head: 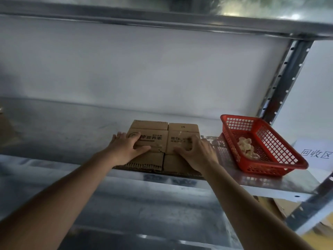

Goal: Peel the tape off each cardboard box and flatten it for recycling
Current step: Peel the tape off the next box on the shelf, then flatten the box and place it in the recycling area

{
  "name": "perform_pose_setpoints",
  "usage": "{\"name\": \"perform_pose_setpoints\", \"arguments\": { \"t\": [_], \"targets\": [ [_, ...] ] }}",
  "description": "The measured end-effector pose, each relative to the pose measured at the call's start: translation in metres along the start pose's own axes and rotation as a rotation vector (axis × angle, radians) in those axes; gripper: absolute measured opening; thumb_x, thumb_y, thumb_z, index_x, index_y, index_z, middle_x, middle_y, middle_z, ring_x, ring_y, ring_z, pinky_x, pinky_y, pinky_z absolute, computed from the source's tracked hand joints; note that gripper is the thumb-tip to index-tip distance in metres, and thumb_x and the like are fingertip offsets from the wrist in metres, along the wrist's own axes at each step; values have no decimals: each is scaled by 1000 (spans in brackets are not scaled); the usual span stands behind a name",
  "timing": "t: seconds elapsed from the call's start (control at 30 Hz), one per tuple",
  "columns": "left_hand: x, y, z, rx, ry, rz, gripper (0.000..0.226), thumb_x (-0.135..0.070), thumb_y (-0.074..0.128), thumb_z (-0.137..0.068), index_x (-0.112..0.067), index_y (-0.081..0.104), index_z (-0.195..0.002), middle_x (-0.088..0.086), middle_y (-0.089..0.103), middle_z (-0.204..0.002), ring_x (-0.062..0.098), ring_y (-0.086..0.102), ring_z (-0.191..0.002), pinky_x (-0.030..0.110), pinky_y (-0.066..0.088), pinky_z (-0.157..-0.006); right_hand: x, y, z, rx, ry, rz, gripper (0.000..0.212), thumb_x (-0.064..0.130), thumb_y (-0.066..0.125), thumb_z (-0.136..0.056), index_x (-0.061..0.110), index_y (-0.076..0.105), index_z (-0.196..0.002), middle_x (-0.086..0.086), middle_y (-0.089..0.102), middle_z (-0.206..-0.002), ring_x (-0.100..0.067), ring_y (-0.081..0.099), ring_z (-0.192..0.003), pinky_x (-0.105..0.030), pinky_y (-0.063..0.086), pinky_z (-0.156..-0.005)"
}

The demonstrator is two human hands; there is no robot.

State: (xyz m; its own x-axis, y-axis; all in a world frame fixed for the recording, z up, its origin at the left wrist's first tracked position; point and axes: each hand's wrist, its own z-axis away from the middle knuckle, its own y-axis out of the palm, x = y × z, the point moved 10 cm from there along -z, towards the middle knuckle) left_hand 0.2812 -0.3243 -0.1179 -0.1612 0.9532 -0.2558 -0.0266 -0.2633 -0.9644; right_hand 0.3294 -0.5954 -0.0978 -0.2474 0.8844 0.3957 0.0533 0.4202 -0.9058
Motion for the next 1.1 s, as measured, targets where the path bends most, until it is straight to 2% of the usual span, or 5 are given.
{"name": "perform_pose_setpoints", "arguments": {
  "t": [0.17, 0.33, 0.53, 0.77, 1.1],
  "targets": [
    [-1, -14, 5, -74, 13, 224, 118, -96, 52, -65, -40, 17, -163, 15, 27, -152, 42, 35, -142, 52, 34, -119, 12, -37, 21, -174, -30, -208, 78, 55, 86, -76, 27, 53, -141, -8, 47, -139, -14, 45, -104, -27, 41, -85],
    [0, -26, 23, -155, 99, 449, 130, -86, 74, -58, -38, 17, -164, 10, 24, -142, 40, 38, -140, 47, 32, -120, 19, -63, 67, -311, 25, -217, 87, 52, 90, -73, 31, 51, -148, -8, 39, -150, -27, 47, -129, -33, 44, -96],
    [-9, -36, 66, -210, 303, 437, 119, -81, 75, -58, -29, 27, -154, 4, 25, -126, 40, 41, -133, 49, 41, -114, 21, -48, 145, -401, 193, -253, 89, 52, 85, -79, 29, 44, -155, -12, 37, -155, -31, 40, -138, -45, 41, -111],
    [-40, -19, 137, -263, 512, 404, 132, -61, 87, -67, -10, 12, -163, 19, 26, -139, 41, 36, -135, 57, 43, -111, 3, -30, 253, -491, 337, -282, 86, 44, 80, -87, 32, 35, -160, -11, 38, -149, -29, 49, -130, -29, 37, -93],
    [-147, 59, 213, -80, 681, 411, 123, -68, 83, -68, -11, 23, -160, 16, 30, -141, 35, 38, -138, 50, 41, -115, -92, -36, 398, -583, 572, -252, 84, 46, 74, -92, 26, 33, -161, -7, 40, -157, -28, 45, -137, -33, 36, -98]
  ]
}}
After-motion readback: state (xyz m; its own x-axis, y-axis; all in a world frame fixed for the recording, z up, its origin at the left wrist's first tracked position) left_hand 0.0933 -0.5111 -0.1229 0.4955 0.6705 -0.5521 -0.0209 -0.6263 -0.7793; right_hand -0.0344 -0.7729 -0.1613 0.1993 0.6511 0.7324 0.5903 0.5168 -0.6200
